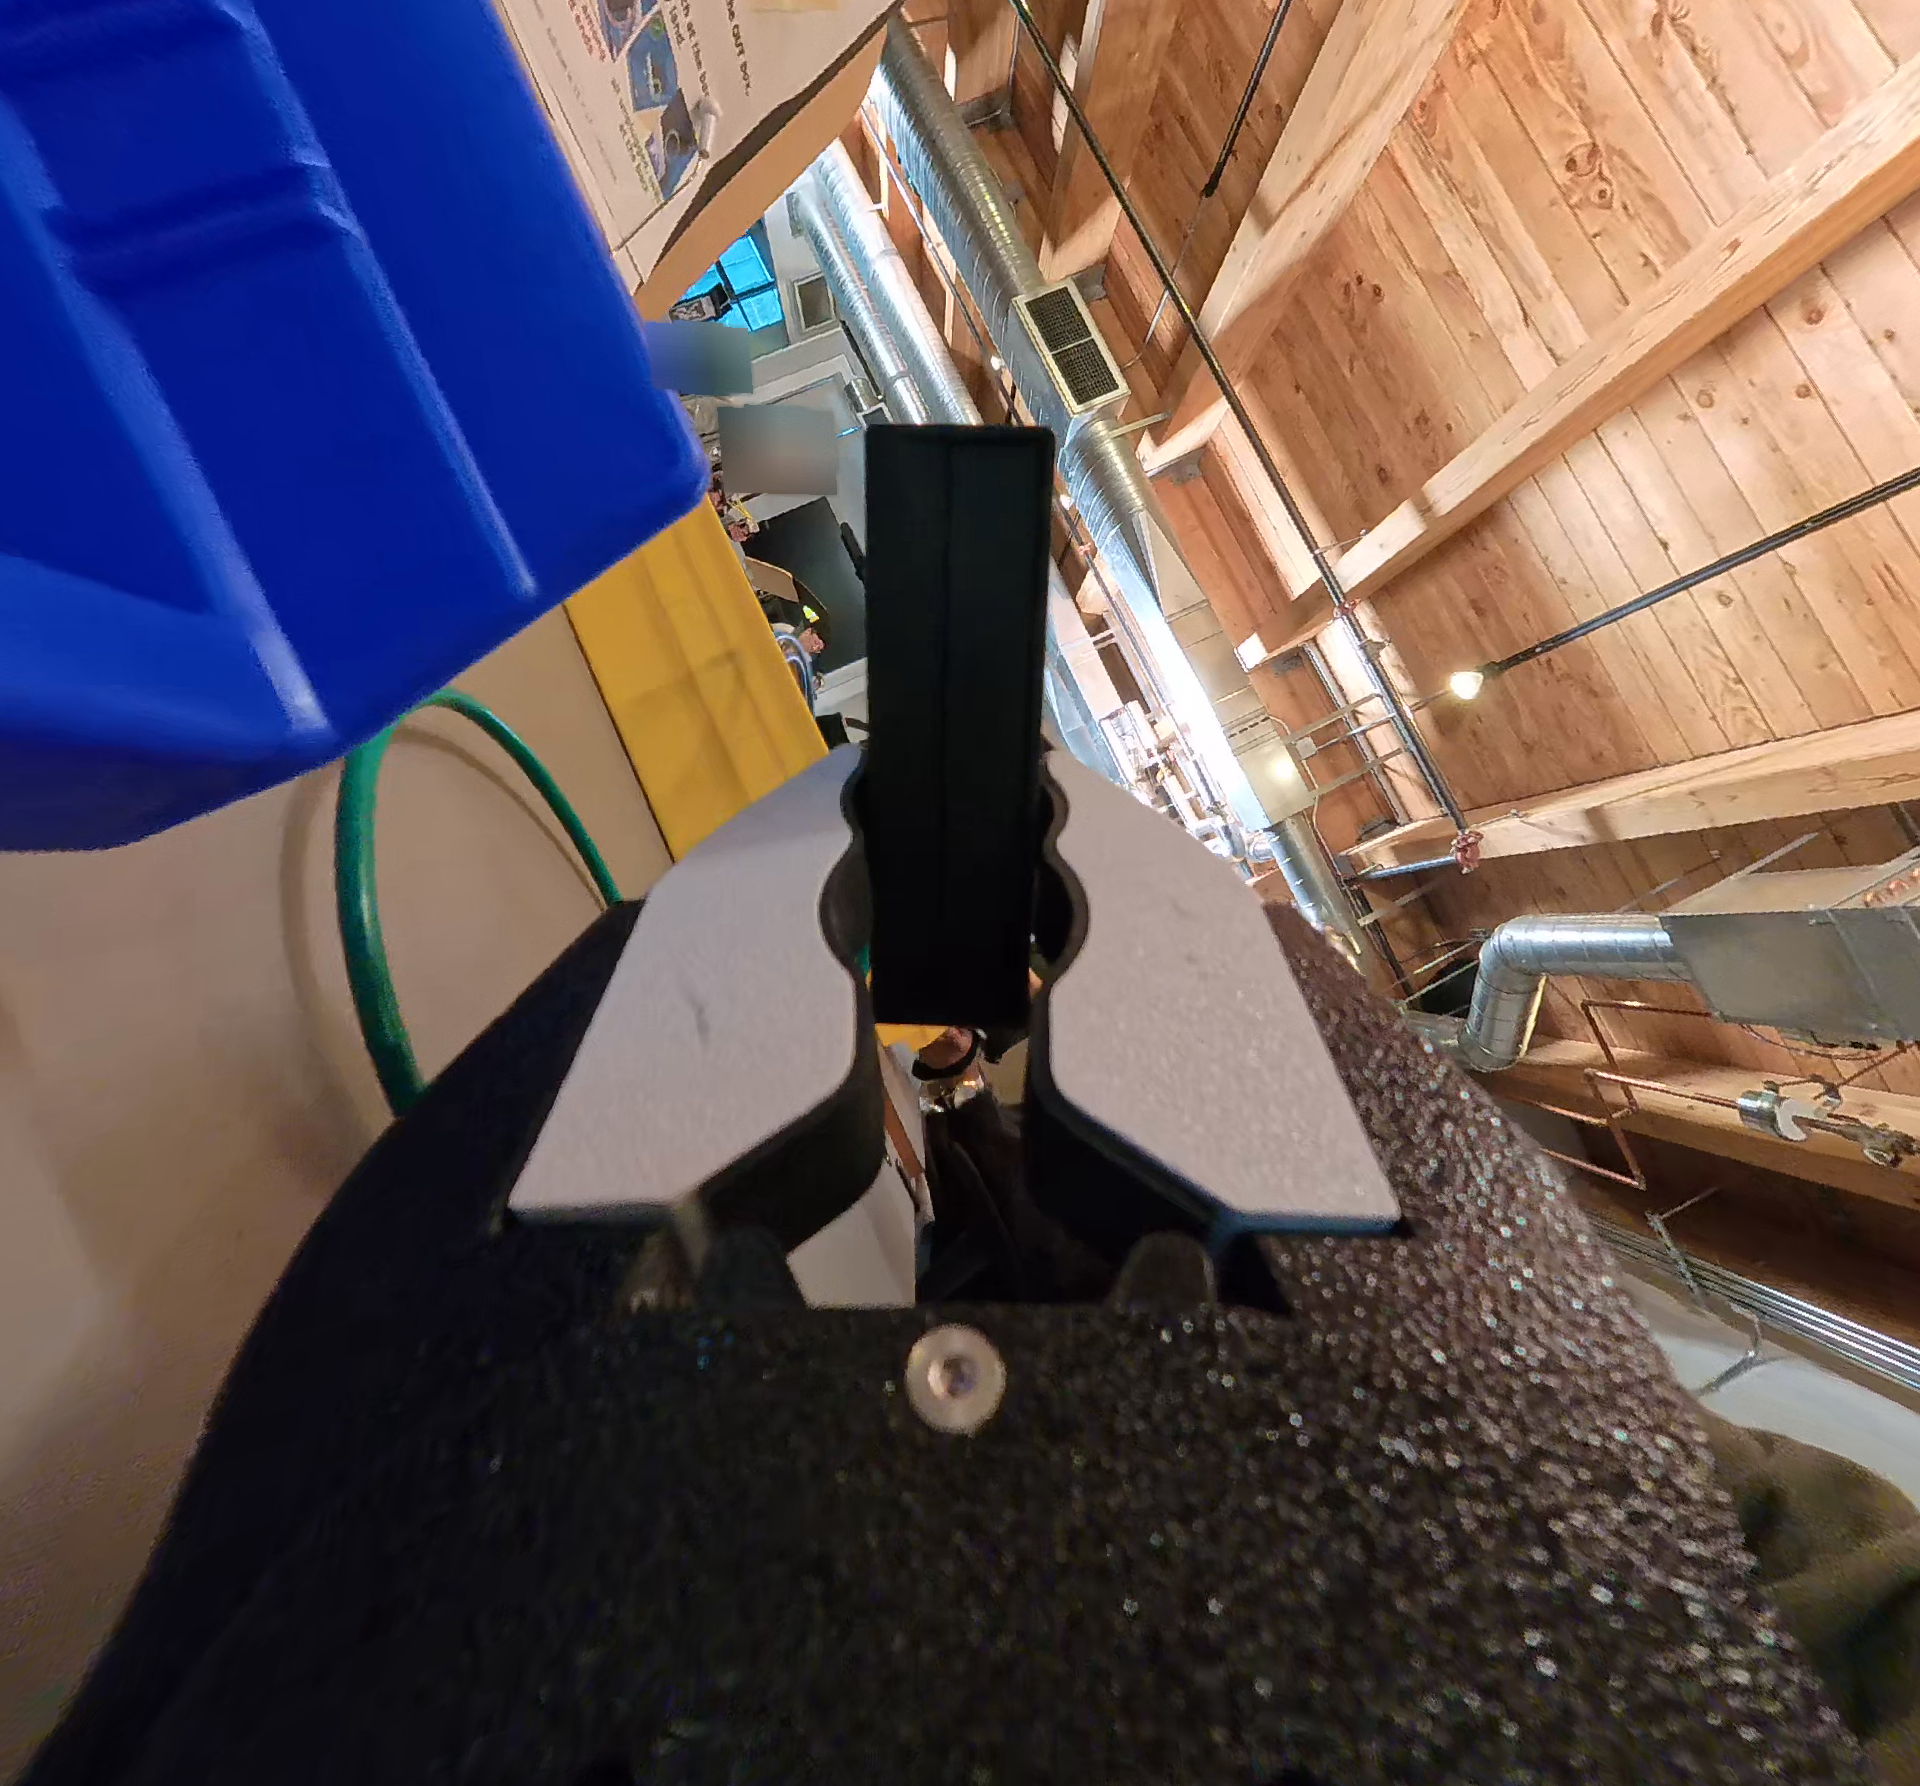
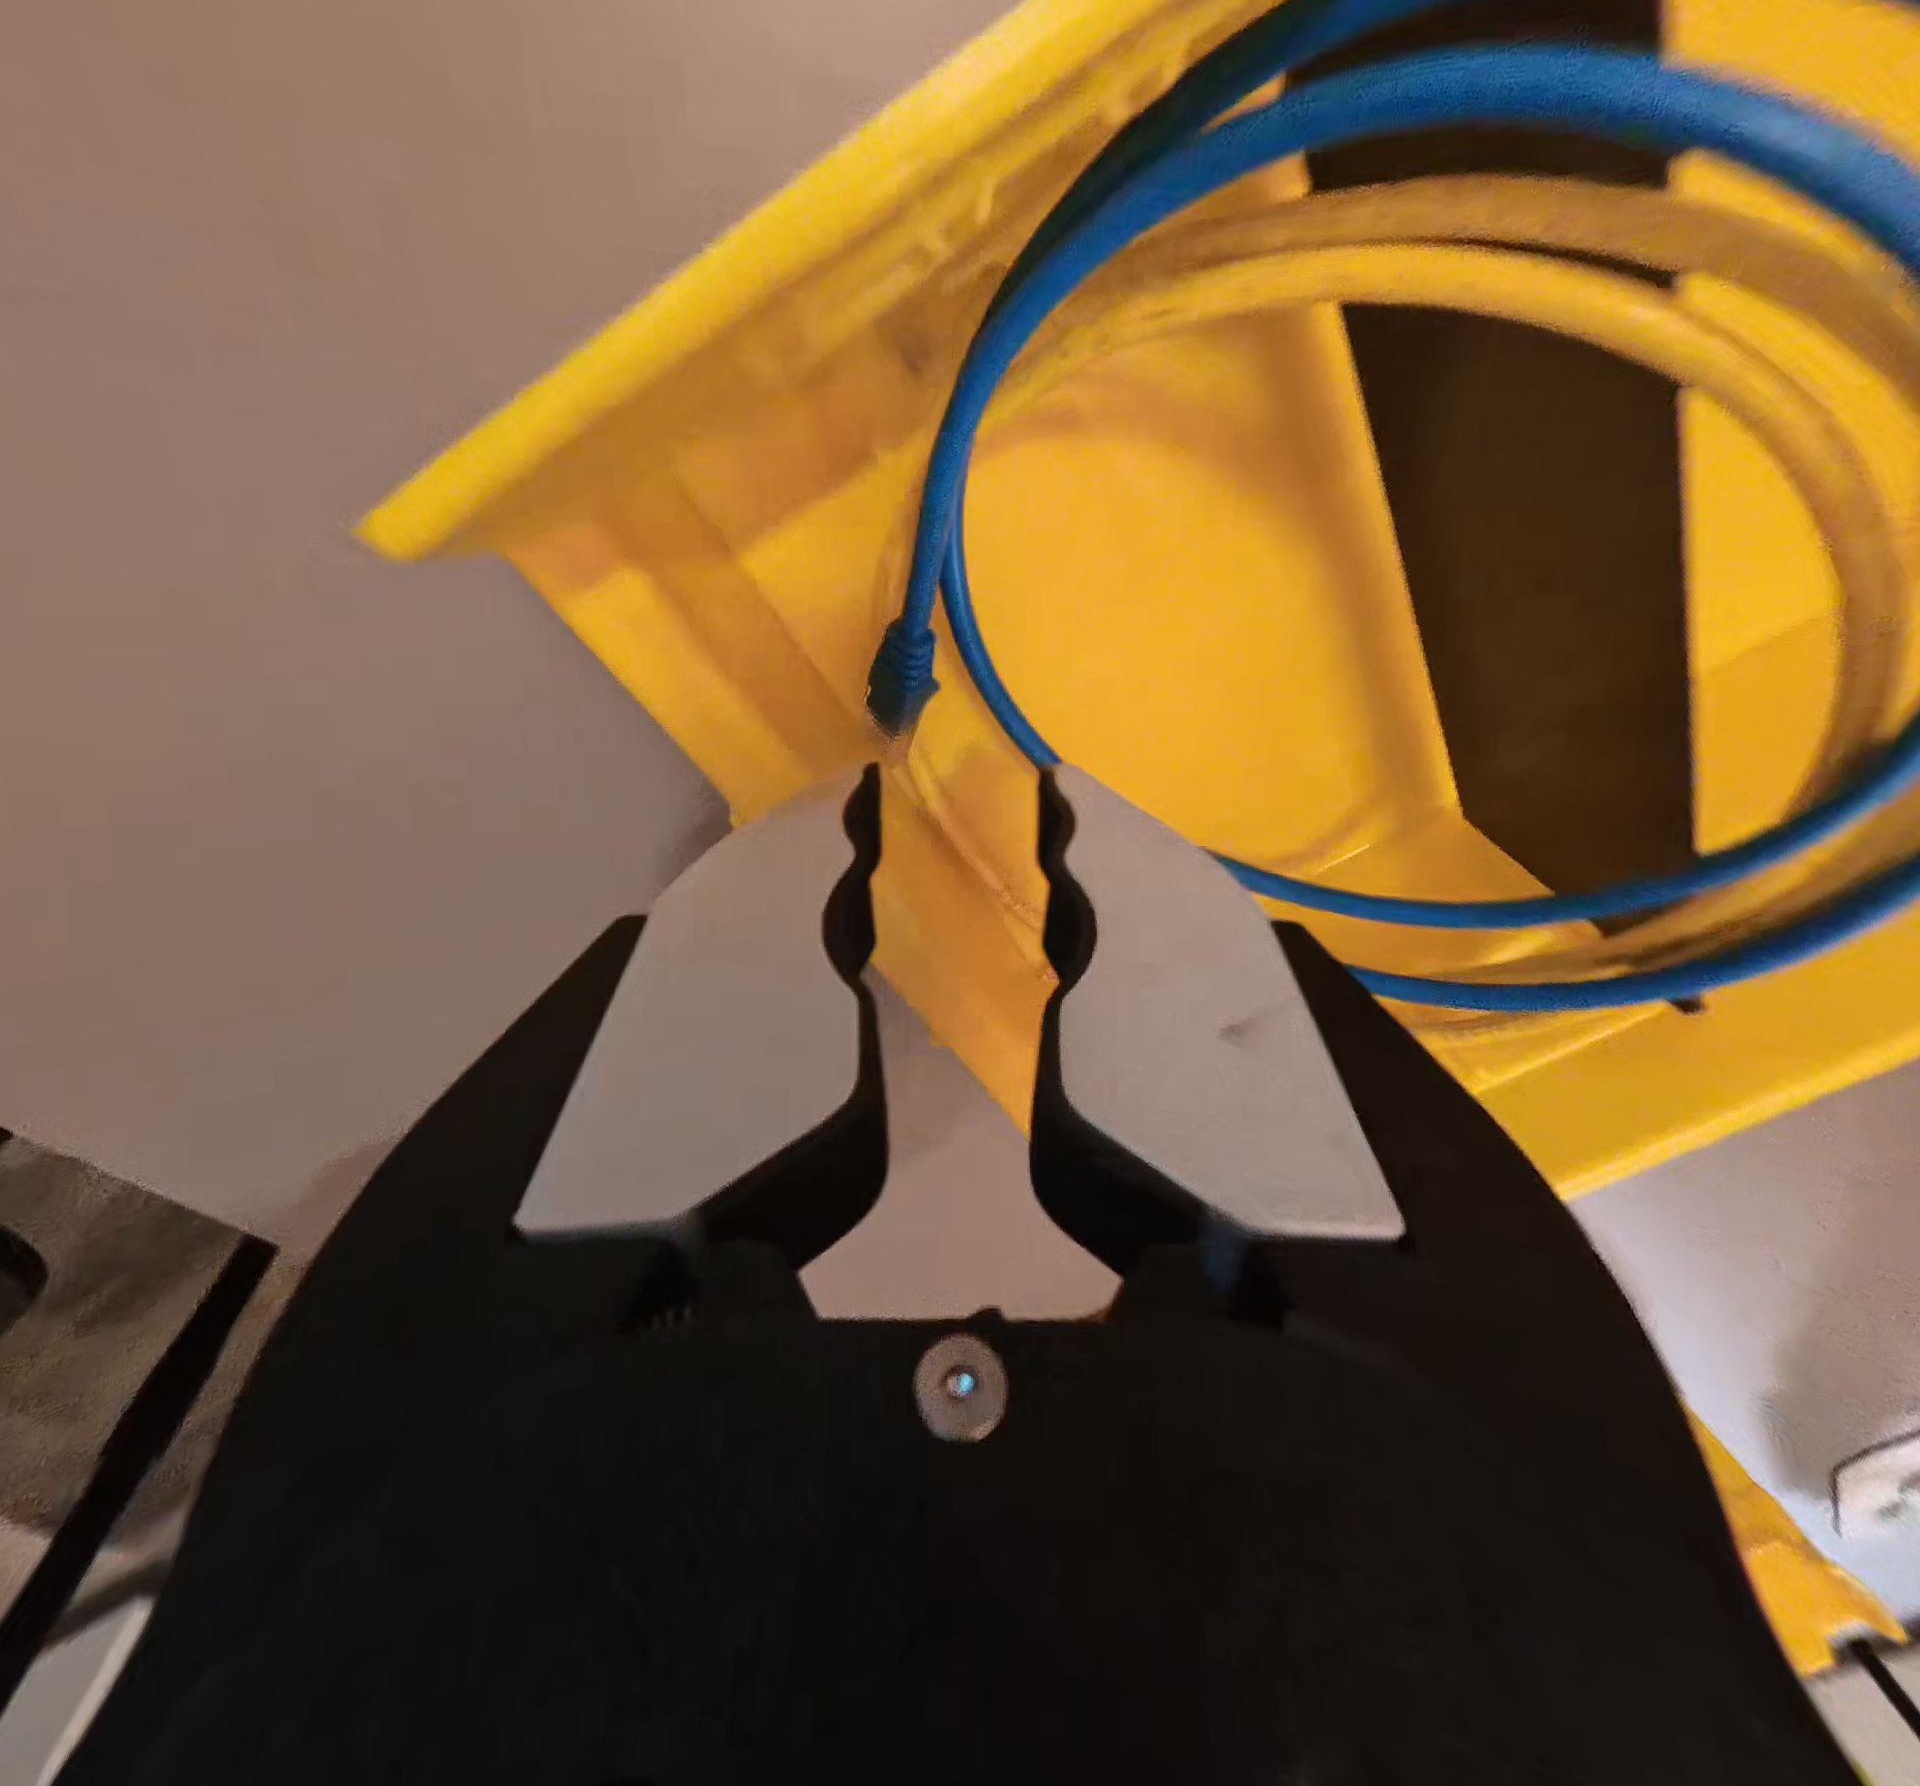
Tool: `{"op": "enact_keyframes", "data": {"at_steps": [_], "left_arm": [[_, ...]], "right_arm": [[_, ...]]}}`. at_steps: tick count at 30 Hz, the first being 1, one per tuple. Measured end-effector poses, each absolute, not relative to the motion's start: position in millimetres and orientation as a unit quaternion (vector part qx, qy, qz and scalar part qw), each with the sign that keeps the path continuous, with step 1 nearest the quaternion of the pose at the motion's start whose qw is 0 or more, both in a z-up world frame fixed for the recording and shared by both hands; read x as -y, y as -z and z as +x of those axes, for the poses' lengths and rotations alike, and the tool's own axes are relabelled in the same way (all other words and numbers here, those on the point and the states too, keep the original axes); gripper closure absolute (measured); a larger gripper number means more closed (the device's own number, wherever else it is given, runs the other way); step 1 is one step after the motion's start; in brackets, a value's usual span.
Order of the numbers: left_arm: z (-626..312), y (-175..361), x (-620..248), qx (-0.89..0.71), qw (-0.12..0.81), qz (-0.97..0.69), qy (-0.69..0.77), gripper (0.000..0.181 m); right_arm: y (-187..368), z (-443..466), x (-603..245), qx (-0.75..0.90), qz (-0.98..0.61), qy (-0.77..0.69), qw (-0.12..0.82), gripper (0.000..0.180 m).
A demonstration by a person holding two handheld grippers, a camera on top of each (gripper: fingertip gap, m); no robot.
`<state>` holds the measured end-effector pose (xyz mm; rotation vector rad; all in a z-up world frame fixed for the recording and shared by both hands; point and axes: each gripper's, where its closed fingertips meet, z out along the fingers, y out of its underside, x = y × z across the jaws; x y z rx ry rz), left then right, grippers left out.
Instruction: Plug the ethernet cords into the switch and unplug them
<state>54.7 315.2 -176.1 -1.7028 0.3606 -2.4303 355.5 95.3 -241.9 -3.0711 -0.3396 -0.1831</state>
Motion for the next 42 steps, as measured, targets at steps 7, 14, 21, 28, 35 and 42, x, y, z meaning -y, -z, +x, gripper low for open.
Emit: {"op": "enact_keyframes", "data": {"at_steps": [7, 14, 21, 28, 35, 42], "left_arm": [[56.7, 177.2, -310.1, -0.124, 0.064, -0.573, 0.808, 0.154], [61.7, 179.5, -294.3, -0.124, 0.015, -0.574, 0.81, 0.154], [70.5, 184.2, -262.8, -0.139, -0.053, -0.575, 0.804, 0.154], [77.8, 186.6, -236.9, -0.136, -0.096, -0.569, 0.805, 0.154], [80.4, 187.7, -224.3, -0.157, -0.094, -0.572, 0.799, 0.154], [82.0, 189.8, -220.1, -0.17, -0.081, -0.58, 0.793, 0.154]], "right_arm": [[156.9, 303.5, -140.4, 0.026, -0.953, 0.005, 0.303, 0.144], [119.8, 157.1, -168.7, -0.14, -0.771, -0.231, 0.576, 0.154], [179.9, 110.2, -203.6, -0.308, -0.638, -0.327, 0.626, 0.146], [193.7, 101.5, -226.6, -0.363, -0.592, -0.35, 0.629, 0.141], [187.4, 103.2, -225.8, -0.364, -0.567, -0.363, 0.643, 0.15], [184.6, 104.8, -225.7, -0.367, -0.546, -0.368, 0.657, 0.165]]}}
